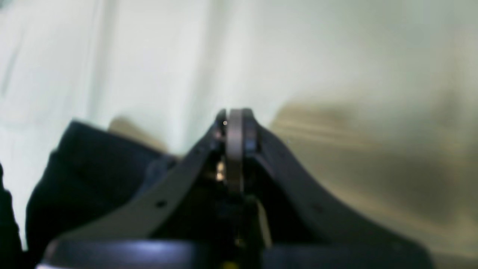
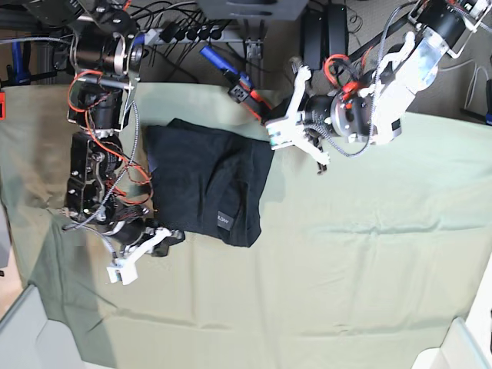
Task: Fold the T-shirt properly
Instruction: 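Grasp the folded bundle's sides with both grippers and square it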
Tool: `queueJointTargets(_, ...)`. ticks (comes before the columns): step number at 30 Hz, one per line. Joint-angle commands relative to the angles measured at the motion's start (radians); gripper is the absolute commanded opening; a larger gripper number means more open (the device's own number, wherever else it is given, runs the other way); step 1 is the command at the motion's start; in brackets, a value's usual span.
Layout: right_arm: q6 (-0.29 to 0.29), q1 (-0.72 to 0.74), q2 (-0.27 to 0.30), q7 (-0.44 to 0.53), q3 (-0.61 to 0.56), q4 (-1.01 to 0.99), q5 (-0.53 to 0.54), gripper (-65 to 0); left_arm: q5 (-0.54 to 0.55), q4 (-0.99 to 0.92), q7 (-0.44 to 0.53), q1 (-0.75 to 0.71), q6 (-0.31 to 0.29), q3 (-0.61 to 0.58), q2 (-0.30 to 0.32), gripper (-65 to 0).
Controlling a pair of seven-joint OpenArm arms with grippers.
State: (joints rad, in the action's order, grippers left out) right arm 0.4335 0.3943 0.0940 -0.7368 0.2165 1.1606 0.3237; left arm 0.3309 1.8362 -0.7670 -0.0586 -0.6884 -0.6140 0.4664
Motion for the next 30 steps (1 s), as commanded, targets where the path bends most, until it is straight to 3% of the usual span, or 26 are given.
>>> queueJointTargets(1,0.079,0.031,0.005,0.022,-0.028,0.014,0.015,-65.0,-0.003,-0.011,0.027,0.011,-0.01,-0.001,-0.013,-65.0)
queueJointTargets(9,0.079,0.029,0.005,0.018,-0.157,0.014,-0.034,-65.0,-0.034,-0.154,0.054,0.065,-0.01,-0.001,-0.111,-65.0)
queueJointTargets(13,0.079,0.029,0.014,-0.006,-0.157,0.015,-0.056,-65.0,-0.064,-0.212,0.089,0.106,-0.01,-0.001,-0.117,-65.0)
queueJointTargets(18,0.079,0.029,0.072,-0.069,-0.157,0.015,-0.05,-65.0,-0.089,-0.334,0.11,0.191,-0.002,-0.001,-0.117,-65.0)
queueJointTargets(25,0.079,0.009,0.158,-0.184,-0.157,0.017,0.113,-65.0,-0.09,-0.511,0.145,0.301,-0.003,-0.001,-0.114,-65.0)
queueJointTargets(30,0.079,-0.042,0.182,-0.25,-0.157,0.047,0.215,-65.0,-0.114,-0.591,0.212,0.376,-0.002,-0.001,-0.121,-65.0)
